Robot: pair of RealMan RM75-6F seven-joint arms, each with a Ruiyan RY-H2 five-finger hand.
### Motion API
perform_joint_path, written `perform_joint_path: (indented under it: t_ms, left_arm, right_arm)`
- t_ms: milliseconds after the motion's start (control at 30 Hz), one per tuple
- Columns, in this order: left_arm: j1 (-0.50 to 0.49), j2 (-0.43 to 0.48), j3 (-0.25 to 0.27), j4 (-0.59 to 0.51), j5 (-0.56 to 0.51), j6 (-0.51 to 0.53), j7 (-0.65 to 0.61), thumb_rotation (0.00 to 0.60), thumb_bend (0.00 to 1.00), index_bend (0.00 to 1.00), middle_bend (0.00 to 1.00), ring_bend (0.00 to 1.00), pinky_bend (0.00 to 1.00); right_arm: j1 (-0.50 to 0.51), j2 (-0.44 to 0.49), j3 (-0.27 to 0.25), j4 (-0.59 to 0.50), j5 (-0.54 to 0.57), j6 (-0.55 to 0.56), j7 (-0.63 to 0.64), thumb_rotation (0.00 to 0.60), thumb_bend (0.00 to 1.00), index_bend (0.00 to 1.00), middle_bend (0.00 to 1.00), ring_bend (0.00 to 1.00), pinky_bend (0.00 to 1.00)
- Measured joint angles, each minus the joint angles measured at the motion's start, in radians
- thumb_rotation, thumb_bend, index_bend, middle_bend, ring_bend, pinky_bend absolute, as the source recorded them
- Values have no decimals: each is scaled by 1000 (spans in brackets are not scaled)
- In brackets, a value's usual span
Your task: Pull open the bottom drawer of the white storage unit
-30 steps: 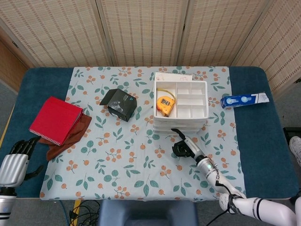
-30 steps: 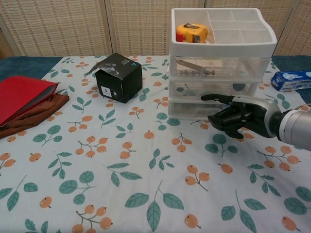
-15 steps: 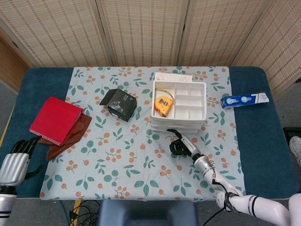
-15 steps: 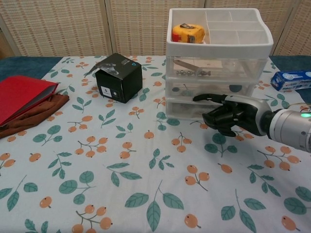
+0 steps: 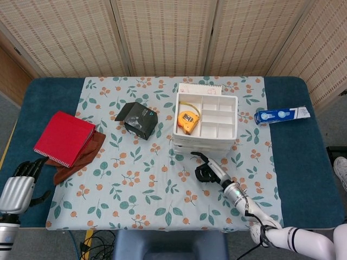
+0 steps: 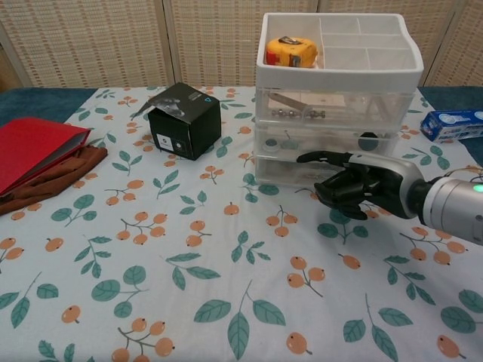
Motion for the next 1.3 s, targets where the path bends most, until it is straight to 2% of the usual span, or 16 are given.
perform_joint_path:
  t_ms: [167, 233, 300, 367, 600, 833, 1033, 1300]
  left_arm:
    - [-1, -1, 0, 1, 0, -2, 0, 600, 220, 90, 156, 184, 125]
    - [-2, -2, 0, 2, -1, -2, 1, 600, 220, 90, 155, 184, 125]
    - [-1, -4, -1, 5, -2, -1, 8, 600, 220, 90, 155, 184, 125]
    - [-1, -5, -1, 5, -5, -1, 9, 600, 220, 90, 155, 184, 125]
    - [0, -10, -3, 7, -7, 3, 18, 600, 220, 89, 154, 184, 124]
    - [2, -11, -2, 6, -5, 6, 16, 600, 220, 90, 154, 184, 124]
    - [3, -13, -1, 13, -9, 5, 11, 600, 220, 90, 154, 184, 124]
    - [2, -21, 2, 21, -8, -2, 1, 600, 220, 90, 154, 184, 124]
  right_arm:
    - [-11, 14, -17, -26, -11, 11, -1, 600, 603, 219, 783, 892, 862]
    - [-14, 19, -23, -38, -14, 13, -2, 600, 604, 189, 776, 892, 862]
    - [-18, 35, -34, -64, -20, 11, -4, 600, 603, 101, 770, 892, 862]
    - [-24, 57, -46, -97, -28, 12, -11, 600, 603, 62, 767, 892, 862]
    - [-37, 127, -80, -195, -35, 20, -69, 600, 604, 13, 761, 889, 862]
    - [-45, 202, -109, -299, -74, 56, -164, 600, 604, 8, 756, 889, 862]
    - [-61, 277, -112, -365, -100, 134, -241, 600, 603, 8, 755, 889, 862]
    - [-61, 345, -102, -399, 3, 141, -344, 600, 590, 8, 755, 889, 862]
